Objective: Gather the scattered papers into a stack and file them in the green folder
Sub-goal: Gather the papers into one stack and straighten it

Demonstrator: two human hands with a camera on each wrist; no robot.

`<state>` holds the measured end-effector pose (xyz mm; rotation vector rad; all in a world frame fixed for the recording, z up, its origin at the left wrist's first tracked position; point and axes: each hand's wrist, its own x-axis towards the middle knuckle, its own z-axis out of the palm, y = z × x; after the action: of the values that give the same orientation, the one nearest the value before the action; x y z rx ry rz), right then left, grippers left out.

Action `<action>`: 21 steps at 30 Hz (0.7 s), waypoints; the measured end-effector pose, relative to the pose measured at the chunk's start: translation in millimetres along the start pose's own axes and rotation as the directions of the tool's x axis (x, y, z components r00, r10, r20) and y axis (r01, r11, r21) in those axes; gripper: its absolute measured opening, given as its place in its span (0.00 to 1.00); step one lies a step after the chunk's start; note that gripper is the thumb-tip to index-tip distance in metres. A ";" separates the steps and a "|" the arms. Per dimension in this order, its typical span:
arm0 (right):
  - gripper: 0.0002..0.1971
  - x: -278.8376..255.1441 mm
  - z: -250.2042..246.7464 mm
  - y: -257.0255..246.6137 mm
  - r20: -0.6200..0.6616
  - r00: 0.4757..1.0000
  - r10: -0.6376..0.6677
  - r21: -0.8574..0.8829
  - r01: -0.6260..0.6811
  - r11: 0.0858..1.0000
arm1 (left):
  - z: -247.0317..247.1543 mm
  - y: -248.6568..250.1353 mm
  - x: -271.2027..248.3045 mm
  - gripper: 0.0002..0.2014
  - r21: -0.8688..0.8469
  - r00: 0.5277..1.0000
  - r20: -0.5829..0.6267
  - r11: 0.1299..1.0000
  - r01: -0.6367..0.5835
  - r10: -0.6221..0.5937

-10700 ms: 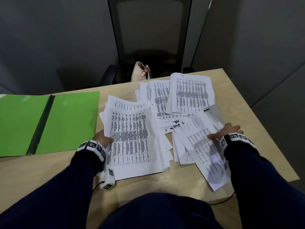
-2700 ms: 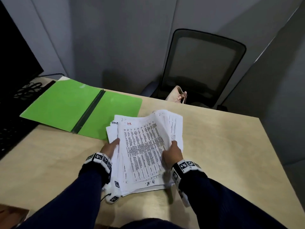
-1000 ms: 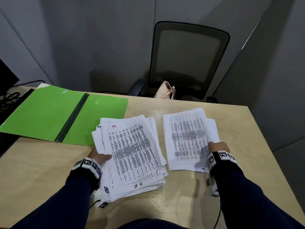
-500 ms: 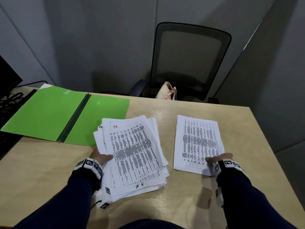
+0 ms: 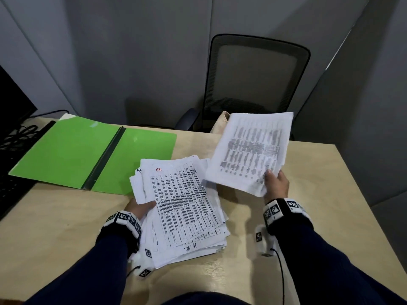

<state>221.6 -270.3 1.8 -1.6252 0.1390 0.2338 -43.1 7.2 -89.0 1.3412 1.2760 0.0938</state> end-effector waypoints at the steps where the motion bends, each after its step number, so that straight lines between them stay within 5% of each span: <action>1: 0.14 -8.1 7.2 4.4 0.050 0.998 0.038 -0.015 -0.037 0.999 | 0.6 1.9 -2.4 0.28 -0.017 1.000 -0.024 1.000 0.018 -0.018; 4: 0.13 -37.5 23.5 20.1 0.196 0.966 0.166 -0.215 -0.123 0.969 | 1.4 14.2 -11.7 0.46 -0.066 0.997 -0.003 0.995 0.077 -0.077; 9: 0.13 -70.7 47.2 44.0 0.295 0.923 0.249 -0.692 0.027 0.722 | 1.9 19.7 -13.5 0.34 -0.256 0.984 0.113 0.954 0.159 -0.134; 14: 0.18 -85.1 70.7 50.6 0.424 0.856 0.296 -0.841 0.251 0.478 | 4.0 18.7 -22.7 0.30 -0.183 0.984 0.106 0.970 0.161 -0.143; 17: 0.25 -88.3 80.8 51.7 0.432 0.822 0.370 -0.874 0.280 0.397 | -2.5 18.8 -24.0 0.29 -0.107 0.990 0.060 0.985 0.134 -0.128; 19: 0.29 -87.0 84.0 50.7 0.382 0.853 0.356 -0.889 0.234 0.393 | -6.3 17.3 -27.4 0.31 -0.049 0.990 0.055 0.990 0.129 -0.126; 21: 0.31 -81.6 87.9 45.3 0.282 0.925 0.254 -0.919 0.184 0.349 | -12.0 12.6 -22.4 0.46 -0.037 0.986 0.111 0.990 0.133 -0.128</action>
<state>126.1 -190.1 -27.9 -2.7273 -0.3596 0.7873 -53.0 3.7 -62.7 1.2055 1.2593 -0.0416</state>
